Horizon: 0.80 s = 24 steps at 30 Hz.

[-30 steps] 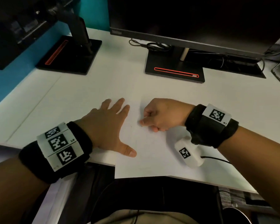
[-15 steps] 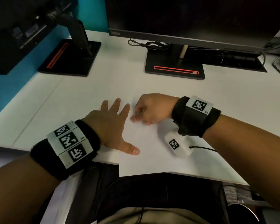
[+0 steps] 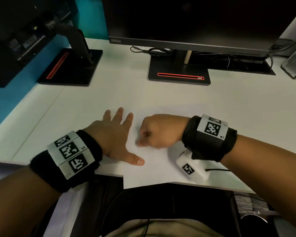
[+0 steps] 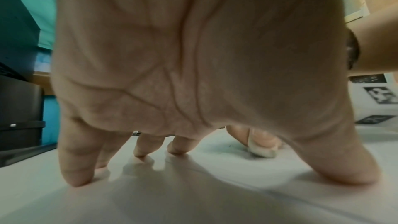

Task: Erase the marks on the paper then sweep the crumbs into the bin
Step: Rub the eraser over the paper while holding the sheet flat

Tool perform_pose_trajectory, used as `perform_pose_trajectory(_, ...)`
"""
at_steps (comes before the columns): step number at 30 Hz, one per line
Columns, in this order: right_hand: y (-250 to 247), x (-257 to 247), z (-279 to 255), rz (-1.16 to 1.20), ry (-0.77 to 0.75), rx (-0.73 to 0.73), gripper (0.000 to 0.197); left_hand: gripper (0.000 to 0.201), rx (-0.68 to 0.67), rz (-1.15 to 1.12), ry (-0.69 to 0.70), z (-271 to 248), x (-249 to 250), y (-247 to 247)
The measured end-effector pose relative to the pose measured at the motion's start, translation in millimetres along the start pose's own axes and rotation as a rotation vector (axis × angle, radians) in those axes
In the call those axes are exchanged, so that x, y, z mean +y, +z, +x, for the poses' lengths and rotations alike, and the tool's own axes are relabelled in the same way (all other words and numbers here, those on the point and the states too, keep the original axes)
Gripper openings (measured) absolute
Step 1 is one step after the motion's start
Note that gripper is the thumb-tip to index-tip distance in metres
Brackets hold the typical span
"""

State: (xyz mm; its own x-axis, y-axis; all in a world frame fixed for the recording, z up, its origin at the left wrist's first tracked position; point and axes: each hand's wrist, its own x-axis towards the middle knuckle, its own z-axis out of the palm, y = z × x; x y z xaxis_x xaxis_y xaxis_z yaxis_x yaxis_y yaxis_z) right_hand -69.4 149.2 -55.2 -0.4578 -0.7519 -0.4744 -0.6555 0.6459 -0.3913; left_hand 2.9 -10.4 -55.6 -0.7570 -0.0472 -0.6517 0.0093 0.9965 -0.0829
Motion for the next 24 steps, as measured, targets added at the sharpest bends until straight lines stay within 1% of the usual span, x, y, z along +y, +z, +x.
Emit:
perform_pose_trajectory(1,2,3,-3,0.022,0.012,-0.010,0.047,0.149,0.002,0.000,-0.002,0,0,0)
perform_pose_trajectory(3,-3,13,-6,0.055,0.069,0.047,0.050,0.150,0.001,-0.007,-0.011,0,3,0)
perform_pose_trajectory(5,-6,16,-9,0.050,0.090,0.094,0.050,0.150,-0.001,-0.012,-0.022,1,5,0)
perform_pose_trajectory(6,-4,14,-11,0.034,0.080,0.088,0.049,0.150,-0.002,-0.015,-0.025,1,6,-1)
perform_pose_trajectory(8,5,6,-15,0.007,0.037,0.030,0.048,0.149,-0.001,-0.022,-0.025,1,7,-1)
perform_pose_trajectory(10,8,6,-17,0.036,0.037,-0.016,0.047,0.149,0.002,-0.020,-0.026,2,6,-1)
perform_pose_trajectory(12,1,14,-16,0.075,0.080,0.027,0.048,0.150,0.000,-0.018,-0.028,2,7,-1)
perform_pose_trajectory(14,-1,16,-16,0.060,0.085,0.068,0.048,0.150,-0.002,-0.026,-0.033,1,8,-2)
perform_pose_trajectory(15,2,12,-17,0.036,0.063,0.060,0.048,0.150,-0.004,-0.029,-0.034,2,8,-2)
perform_pose_trajectory(17,11,4,-19,0.010,0.011,0.001,0.047,0.150,-0.004,-0.036,-0.030,2,9,-2)
perform_pose_trajectory(19,11,6,-19,0.043,0.022,-0.027,0.047,0.151,0.003,-0.035,-0.026,4,8,-1)
perform_pose_trajectory(22,-1,20,-15,0.081,0.089,0.069,0.050,0.151,0.002,-0.033,-0.026,3,7,0)
perform_pose_trajectory(24,1,19,-15,0.057,0.078,0.063,0.049,0.151,0.004,-0.039,-0.028,3,7,0)
